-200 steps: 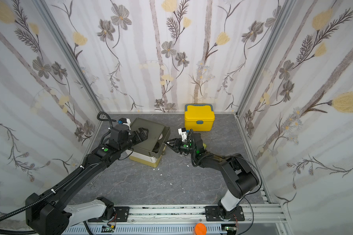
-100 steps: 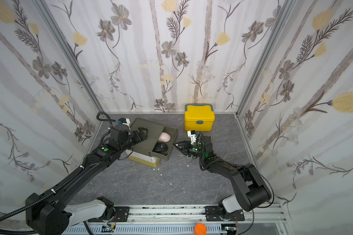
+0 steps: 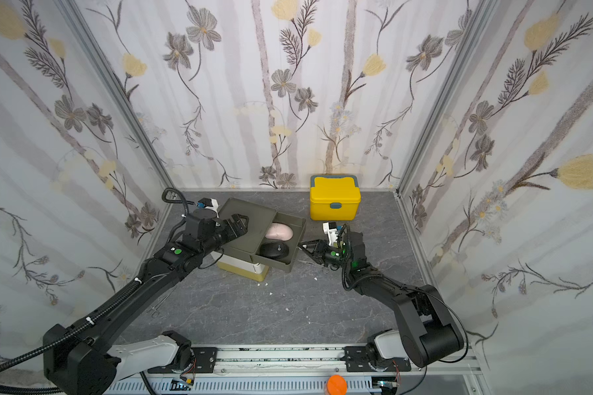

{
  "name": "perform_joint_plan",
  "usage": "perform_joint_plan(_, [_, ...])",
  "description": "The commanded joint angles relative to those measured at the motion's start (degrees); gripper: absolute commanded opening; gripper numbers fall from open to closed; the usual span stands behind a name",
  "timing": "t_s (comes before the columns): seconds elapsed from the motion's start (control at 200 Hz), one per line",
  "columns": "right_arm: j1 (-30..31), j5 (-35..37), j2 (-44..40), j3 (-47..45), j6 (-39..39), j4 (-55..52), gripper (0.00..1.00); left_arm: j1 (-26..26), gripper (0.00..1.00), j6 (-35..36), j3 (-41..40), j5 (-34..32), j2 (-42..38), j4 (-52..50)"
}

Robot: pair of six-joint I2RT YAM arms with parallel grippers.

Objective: Take the mice out of the drawer
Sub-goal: Open the drawer in the storage box.

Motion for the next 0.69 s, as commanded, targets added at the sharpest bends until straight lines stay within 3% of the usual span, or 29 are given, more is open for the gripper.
perform_joint_plan(0.0, [-0.4,1.6,-0.8,-0.1,-0.2,-1.1,0.23,0.2,0.97,-0.4,0.3,-0.2,0.2,-3.7])
perform_joint_plan(0.18, [-0.7,1.7,-1.3,-0.7,-0.2,-1.5,0.25,0.2,0.97,-0.2,0.7,0.0,0.1,-3.8])
perform_joint_plan(0.33, [-0.7,1.8,-2.5,-0.3,-0.8,-2.6,0.32,0.2,0.97,-0.1,1.2,0.8,0.2,-3.7])
perform_joint_plan(0.38, [-0.8,2.5,-3.2,0.1,-2.0,-4.9,0.39,0.2,0.97,-0.2,1.3,1.2,0.0,-3.6])
perform_joint_plan(0.689, [-3.2,8.8,-8.9,6.6,-13.3,-25.6,0.58,0.2,0.97,0.0,3.2,2.2,-1.7,-4.5])
